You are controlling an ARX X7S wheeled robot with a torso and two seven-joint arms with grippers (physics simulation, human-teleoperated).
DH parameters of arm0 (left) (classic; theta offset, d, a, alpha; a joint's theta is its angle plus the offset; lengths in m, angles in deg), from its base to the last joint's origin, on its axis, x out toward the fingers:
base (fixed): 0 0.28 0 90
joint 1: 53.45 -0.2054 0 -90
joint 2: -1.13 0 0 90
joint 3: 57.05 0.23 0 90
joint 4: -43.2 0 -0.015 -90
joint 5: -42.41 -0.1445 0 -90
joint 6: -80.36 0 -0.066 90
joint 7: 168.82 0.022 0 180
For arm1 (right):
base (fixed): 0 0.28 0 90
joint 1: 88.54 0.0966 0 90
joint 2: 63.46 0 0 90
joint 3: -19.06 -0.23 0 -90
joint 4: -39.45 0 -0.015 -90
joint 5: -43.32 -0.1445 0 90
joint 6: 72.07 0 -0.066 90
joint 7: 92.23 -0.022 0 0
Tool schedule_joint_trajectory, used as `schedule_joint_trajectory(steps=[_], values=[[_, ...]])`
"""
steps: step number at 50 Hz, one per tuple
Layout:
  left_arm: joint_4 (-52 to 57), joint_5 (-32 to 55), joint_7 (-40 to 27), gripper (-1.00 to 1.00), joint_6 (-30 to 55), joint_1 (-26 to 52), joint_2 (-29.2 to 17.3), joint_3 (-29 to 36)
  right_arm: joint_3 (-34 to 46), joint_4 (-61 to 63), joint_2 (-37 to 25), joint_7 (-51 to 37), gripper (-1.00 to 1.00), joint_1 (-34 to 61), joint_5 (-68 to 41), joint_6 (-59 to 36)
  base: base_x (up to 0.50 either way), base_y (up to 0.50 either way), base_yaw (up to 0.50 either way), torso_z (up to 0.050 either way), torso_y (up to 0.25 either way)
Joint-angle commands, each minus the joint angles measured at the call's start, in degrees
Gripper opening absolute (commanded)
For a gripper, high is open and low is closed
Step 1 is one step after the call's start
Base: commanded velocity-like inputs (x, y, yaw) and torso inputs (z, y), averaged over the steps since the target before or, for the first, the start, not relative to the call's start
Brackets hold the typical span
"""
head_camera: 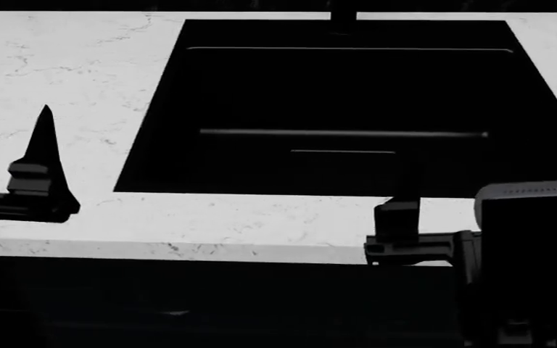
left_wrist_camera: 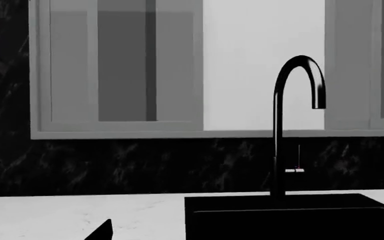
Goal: Stack the cups from largest to smallest.
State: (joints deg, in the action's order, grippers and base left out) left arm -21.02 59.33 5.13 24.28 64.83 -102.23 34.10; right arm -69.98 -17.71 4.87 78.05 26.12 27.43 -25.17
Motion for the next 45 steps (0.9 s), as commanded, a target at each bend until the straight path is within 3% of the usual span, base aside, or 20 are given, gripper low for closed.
schedule_joint_trajectory(steps=[1,45], values=[[-0.88,-1.22,0.63,1.00,1.43,1.57,1.12,-0.53,-2.16,1.13,0.16,1.35,1.00,0.69,-0.13,-1.45,0.00,-0.50,0.00,0.000,0.000],[0.70,0.45,-1.19,1.00,2.12,0.97,0.25,-0.55,-3.37,2.08,-0.29,0.68,1.00,-1.89,-1.25,-0.66,0.00,-0.50,0.00,0.000,0.000]])
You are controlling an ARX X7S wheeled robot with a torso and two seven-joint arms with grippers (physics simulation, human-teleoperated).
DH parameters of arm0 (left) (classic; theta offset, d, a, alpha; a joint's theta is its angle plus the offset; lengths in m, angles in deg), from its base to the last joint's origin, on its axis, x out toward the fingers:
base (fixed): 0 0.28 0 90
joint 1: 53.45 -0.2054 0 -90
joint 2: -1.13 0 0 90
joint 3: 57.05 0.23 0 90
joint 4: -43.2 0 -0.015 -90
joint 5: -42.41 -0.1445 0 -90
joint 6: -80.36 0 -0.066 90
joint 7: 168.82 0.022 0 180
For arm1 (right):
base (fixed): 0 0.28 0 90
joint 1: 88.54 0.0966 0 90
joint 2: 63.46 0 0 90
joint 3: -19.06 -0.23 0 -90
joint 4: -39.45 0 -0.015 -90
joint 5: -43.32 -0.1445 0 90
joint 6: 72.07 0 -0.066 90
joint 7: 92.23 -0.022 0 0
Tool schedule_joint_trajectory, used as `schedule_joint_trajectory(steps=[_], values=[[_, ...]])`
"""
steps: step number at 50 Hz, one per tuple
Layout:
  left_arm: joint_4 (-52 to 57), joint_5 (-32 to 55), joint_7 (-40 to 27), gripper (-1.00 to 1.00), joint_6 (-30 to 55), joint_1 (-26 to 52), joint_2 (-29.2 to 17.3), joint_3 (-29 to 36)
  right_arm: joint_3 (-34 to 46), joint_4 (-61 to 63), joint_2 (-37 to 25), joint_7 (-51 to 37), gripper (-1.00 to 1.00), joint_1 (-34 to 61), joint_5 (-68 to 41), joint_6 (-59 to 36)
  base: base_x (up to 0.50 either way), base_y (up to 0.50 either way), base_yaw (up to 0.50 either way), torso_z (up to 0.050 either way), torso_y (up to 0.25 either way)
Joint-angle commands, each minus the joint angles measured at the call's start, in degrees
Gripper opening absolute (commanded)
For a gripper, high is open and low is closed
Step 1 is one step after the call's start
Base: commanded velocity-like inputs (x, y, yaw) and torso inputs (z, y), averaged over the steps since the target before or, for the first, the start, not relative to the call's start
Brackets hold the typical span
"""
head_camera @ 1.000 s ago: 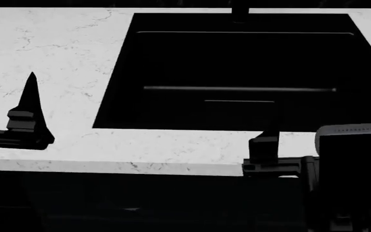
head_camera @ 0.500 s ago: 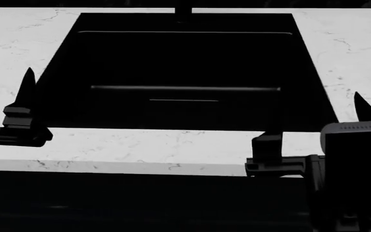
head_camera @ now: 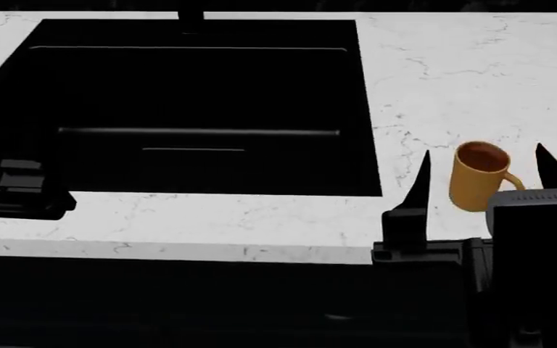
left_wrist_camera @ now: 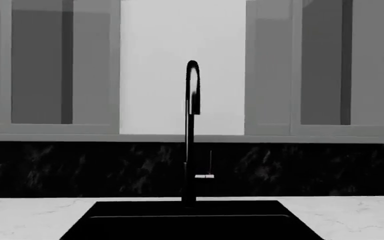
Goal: Stack the cups from largest to smallest.
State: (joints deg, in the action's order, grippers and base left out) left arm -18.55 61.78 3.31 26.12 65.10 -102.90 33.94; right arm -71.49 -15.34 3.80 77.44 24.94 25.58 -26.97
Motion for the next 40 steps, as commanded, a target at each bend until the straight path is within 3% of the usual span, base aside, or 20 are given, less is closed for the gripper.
schedule_joint_trajectory(steps=[1,40], values=[[-1.80,-1.93,0.58,1.00,0.29,0.70,0.93,-0.45,-1.89,-0.17,0.78,1.25,1.00,-0.66,0.51,0.99,0.00,-0.50,0.00,0.000,0.000],[-1.34,-0.68,-0.59,1.00,-0.05,0.43,-0.11,-0.95,-1.06,-0.47,0.56,0.85,1.00,-0.75,0.08,1.12,0.00,-0.50,0.00,0.000,0.000]])
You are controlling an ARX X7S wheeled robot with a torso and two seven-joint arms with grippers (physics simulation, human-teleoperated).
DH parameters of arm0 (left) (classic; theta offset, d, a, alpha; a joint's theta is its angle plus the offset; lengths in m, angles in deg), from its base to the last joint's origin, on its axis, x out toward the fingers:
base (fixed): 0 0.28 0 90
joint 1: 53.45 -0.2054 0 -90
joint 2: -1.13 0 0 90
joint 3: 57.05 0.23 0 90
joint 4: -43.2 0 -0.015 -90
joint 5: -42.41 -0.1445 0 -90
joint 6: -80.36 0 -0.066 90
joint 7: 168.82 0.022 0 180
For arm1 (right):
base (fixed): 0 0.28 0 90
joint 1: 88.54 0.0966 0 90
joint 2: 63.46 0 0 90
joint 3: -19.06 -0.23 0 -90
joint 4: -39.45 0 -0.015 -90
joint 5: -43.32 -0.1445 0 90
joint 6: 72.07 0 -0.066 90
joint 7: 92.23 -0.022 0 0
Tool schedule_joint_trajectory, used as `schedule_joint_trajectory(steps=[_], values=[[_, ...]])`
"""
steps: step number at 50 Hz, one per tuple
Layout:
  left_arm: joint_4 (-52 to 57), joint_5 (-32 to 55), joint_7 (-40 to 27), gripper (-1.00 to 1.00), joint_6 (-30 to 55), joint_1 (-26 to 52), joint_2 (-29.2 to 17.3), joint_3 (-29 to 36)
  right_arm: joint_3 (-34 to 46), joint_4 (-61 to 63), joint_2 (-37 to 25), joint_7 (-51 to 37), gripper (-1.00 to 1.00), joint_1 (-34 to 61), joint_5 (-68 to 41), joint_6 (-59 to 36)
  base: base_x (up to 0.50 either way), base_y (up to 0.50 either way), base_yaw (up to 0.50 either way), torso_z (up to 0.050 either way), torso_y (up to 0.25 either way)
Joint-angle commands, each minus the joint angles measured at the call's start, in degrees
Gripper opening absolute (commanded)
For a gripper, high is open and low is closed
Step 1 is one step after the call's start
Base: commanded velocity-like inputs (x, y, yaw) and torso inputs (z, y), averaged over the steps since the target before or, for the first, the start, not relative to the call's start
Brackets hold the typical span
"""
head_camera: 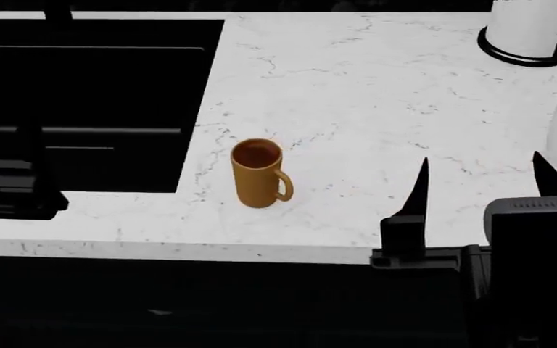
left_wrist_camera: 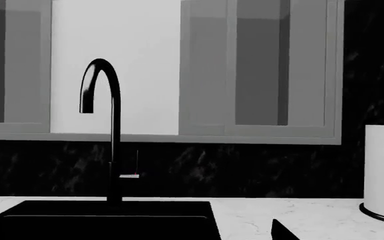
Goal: Stack the cups from largest to smallest.
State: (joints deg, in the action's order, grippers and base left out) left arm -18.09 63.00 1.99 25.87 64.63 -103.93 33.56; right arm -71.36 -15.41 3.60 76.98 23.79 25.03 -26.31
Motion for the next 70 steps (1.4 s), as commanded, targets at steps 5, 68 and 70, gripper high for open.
schedule_joint_trajectory(steps=[5,68,70], values=[[-2.00,-1.85,0.72,1.00,-0.13,0.69,0.77,-0.54,-0.86,-0.80,0.79,1.35,1.00,0.31,0.73,0.87,0.00,-0.50,0.00,0.000,0.000],[-0.92,-0.03,-0.81,1.00,-0.43,-0.01,-0.73,-0.81,1.86,-0.07,0.23,1.44,1.00,0.71,-0.42,0.53,0.19,-0.04,0.00,0.000,0.000],[-0.80,0.09,-0.90,1.00,-0.27,0.01,-0.70,-0.74,2.12,0.28,-0.01,2.29,1.00,1.00,-1.15,0.29,0.00,0.00,0.00,0.000,0.000]])
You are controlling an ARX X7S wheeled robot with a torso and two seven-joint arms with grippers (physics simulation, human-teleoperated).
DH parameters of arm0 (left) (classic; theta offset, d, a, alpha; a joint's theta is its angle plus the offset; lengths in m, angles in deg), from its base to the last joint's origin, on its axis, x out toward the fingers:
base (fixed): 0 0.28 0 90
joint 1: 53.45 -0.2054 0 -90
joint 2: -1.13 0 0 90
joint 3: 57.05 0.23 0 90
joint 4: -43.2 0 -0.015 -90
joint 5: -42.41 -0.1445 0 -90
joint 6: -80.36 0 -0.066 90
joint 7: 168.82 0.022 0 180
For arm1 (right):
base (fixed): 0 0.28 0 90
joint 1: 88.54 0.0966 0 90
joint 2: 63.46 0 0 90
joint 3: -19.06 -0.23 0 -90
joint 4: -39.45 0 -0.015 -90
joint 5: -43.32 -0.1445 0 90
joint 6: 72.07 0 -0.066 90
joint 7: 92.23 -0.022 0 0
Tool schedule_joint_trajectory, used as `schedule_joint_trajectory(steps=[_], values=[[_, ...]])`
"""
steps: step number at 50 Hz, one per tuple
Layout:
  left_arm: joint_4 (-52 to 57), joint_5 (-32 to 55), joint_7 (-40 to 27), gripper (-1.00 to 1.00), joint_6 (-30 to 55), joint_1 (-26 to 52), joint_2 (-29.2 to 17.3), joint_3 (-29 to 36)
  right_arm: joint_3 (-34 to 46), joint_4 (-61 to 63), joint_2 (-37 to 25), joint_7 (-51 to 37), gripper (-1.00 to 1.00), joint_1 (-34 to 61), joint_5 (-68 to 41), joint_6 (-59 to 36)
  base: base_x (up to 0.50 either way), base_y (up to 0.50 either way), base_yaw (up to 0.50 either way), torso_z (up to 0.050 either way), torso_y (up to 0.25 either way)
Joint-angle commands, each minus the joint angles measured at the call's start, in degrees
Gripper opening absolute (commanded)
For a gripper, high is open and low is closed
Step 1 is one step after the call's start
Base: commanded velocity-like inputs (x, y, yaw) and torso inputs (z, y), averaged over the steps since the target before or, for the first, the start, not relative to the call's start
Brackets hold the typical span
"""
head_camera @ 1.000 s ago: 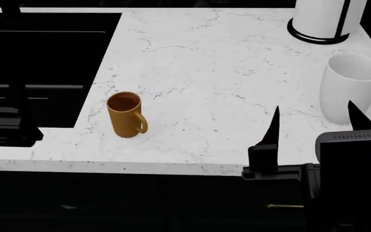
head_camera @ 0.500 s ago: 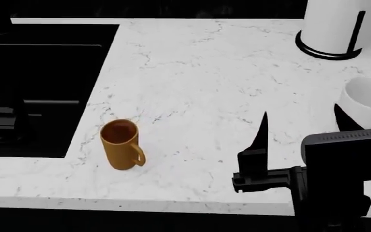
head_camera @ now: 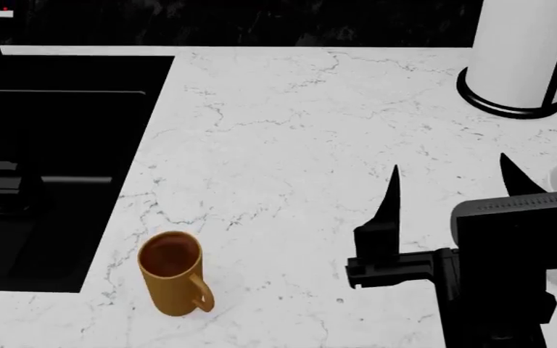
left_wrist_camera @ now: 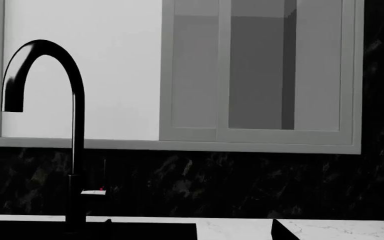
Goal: Stack the cups from largest to smallest.
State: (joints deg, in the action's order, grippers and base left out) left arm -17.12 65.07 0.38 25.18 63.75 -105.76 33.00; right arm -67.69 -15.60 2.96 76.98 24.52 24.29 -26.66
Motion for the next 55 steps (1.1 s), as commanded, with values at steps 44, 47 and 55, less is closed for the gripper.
schedule_joint_trajectory(steps=[44,47,55], values=[[-1.85,-1.30,-0.16,1.00,0.16,1.04,0.67,1.00,2.67,11.87,-5.83,17.79,1.00,0.11,-23.51,-17.24,0.00,0.00,0.00,0.000,0.000],[-1.72,-1.23,-0.24,1.00,0.04,0.83,0.64,0.99,4.32,10.80,-5.39,18.18,1.00,0.24,-22.78,-16.68,0.00,0.00,0.00,0.000,0.000],[-1.49,-0.80,-0.29,1.00,-0.29,0.18,0.36,0.52,10.17,6.01,-3.58,18.59,1.00,2.28,-18.89,-14.74,0.00,0.00,0.00,0.000,0.000]])
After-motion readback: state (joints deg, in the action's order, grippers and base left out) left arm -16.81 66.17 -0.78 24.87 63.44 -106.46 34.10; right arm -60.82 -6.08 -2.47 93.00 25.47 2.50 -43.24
